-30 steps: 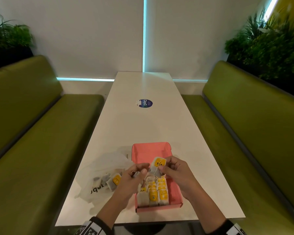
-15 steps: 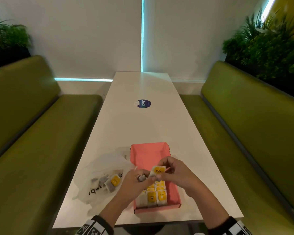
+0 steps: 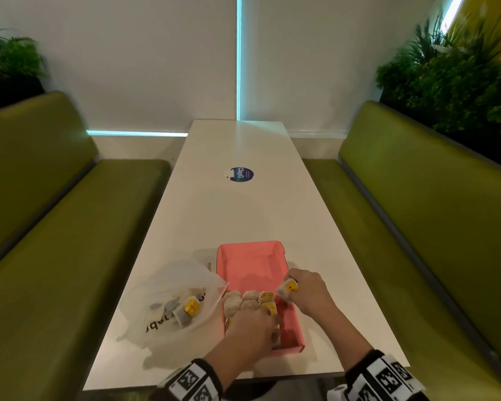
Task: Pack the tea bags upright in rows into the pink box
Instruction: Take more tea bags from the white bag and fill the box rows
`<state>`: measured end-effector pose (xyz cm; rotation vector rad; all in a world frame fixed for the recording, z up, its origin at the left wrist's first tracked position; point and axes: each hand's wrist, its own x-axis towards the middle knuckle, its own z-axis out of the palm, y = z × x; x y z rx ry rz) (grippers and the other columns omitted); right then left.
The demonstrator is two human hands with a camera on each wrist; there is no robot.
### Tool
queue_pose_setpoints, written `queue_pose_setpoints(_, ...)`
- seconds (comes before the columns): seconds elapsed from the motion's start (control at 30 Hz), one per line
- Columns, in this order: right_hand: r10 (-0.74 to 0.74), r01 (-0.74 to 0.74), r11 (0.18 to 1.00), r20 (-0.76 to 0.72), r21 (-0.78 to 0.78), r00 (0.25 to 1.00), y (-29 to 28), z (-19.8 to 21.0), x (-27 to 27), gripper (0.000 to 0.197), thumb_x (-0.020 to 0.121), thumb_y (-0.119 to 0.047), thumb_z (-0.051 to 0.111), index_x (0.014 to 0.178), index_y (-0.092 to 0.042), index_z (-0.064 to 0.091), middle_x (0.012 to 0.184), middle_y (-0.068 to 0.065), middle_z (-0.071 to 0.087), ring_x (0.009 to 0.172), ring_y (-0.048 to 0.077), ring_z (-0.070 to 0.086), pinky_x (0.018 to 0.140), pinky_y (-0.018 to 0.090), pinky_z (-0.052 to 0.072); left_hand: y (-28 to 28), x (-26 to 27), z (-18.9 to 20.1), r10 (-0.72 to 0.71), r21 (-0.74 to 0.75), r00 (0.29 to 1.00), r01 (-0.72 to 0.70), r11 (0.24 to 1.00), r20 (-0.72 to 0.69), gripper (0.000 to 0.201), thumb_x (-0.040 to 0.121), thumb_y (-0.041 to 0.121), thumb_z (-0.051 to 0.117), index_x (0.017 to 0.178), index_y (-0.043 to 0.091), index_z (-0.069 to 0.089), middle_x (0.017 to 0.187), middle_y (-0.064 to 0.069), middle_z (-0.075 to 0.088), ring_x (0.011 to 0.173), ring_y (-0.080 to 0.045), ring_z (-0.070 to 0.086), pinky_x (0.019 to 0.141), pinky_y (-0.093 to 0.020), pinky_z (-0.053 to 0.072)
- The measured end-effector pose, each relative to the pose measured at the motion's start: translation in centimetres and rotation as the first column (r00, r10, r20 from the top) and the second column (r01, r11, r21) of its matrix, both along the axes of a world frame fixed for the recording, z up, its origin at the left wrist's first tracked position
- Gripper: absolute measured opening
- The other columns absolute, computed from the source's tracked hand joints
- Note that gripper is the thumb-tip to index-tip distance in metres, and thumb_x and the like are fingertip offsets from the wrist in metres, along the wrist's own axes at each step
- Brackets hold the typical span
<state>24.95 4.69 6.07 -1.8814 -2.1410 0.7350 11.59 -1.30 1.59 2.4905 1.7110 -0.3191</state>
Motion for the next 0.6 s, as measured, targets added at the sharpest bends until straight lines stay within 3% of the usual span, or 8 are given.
queue_pose_setpoints(0.13, 0.044, -0.042, 0.999, 0.091, -0.026, 0.995, -0.2, -1.1, -0.3, 0.018, 0.081, -0.013, 0.054, 0.097, -0.011, 0.064, 0.099, 0.010, 0.064, 0.093, 0.028, 0.060, 0.065, 0.026, 0.039, 0.6, 0.9, -0.6, -0.003, -0.021, 0.999, 0.002, 1.000, -0.050, 0.049, 0.095, 0.032, 0.044, 0.141, 0.023, 0.028, 0.121, -0.013, 0.051, 0.105, -0.034, 0.053, 0.088, -0.043, 0.044)
queue_pose_setpoints(0.2, 0.083, -0.076, 0.996, 0.133, -0.052, 0.988, -0.2, -1.4, -0.5, 0.012, 0.081, -0.013, 0.054, 0.088, -0.013, 0.064, 0.094, 0.008, 0.062, 0.086, 0.026, 0.058, 0.060, 0.024, 0.036, 0.9, 1.1, -1.0, 0.026, -0.060, 0.999, -0.029, 0.998, -0.047, 0.048, 0.095, 0.033, 0.044, 0.139, 0.022, 0.029, 0.119, -0.012, 0.054, 0.102, -0.032, 0.057, 0.084, -0.042, 0.047)
queue_pose_setpoints(0.33, 0.107, -0.099, 0.994, 0.188, -0.049, 0.976, -0.1, -2.4, -1.0, 0.016, 0.083, -0.007, 0.046, 0.081, -0.012, 0.061, 0.085, 0.004, 0.056, 0.085, 0.025, 0.058, 0.064, 0.025, 0.037, 1.6, 1.3, -1.5, 0.073, -0.110, 0.994, -0.082, 0.991, -0.079, 0.048, 0.097, 0.042, 0.038, 0.139, 0.020, 0.032, 0.131, -0.011, 0.050, 0.117, -0.032, 0.051, 0.096, -0.043, 0.042)
queue_pose_setpoints(0.47, 0.149, -0.168, 0.985, 0.294, 0.039, 0.944, -0.2, -2.8, -1.4, 0.025, 0.092, -0.006, 0.037, 0.102, -0.009, 0.060, 0.111, 0.009, 0.054, 0.101, 0.027, 0.055, 0.079, 0.031, 0.042, 1.5, 1.1, -1.4, 0.099, -0.091, 0.994, -0.103, 0.991, -0.052, 0.052, 0.096, 0.044, 0.038, 0.141, 0.019, 0.028, 0.134, -0.010, 0.048, 0.120, -0.032, 0.049, 0.101, -0.043, 0.038)
queue_pose_setpoints(0.53, 0.172, -0.202, 0.978, 0.341, 0.055, 0.924, -0.5, -2.8, -1.5, 0.023, 0.094, -0.006, 0.035, 0.098, -0.009, 0.057, 0.115, 0.009, 0.052, 0.105, 0.028, 0.053, 0.084, 0.032, 0.042, 1.2, 0.9, -0.6, 0.034, -0.076, 0.994, -0.042, 0.996, -0.103, 0.049, 0.096, 0.035, 0.041, 0.140, 0.016, 0.031, 0.134, -0.012, 0.049, 0.121, -0.033, 0.048, 0.103, -0.043, 0.037)
queue_pose_setpoints(0.6, 0.192, -0.222, 0.974, 0.369, 0.041, 0.909, -0.6, -3.1, -1.5, 0.017, 0.095, -0.008, 0.036, 0.093, -0.011, 0.053, 0.117, 0.009, 0.051, 0.105, 0.027, 0.053, 0.082, 0.031, 0.041, 1.0, 0.8, 0.0, -0.024, -0.064, 0.989, 0.015, 0.998, -0.143, 0.044, 0.096, 0.027, 0.043, 0.136, 0.010, 0.036, 0.130, -0.014, 0.051, 0.119, -0.033, 0.049, 0.103, -0.042, 0.037)
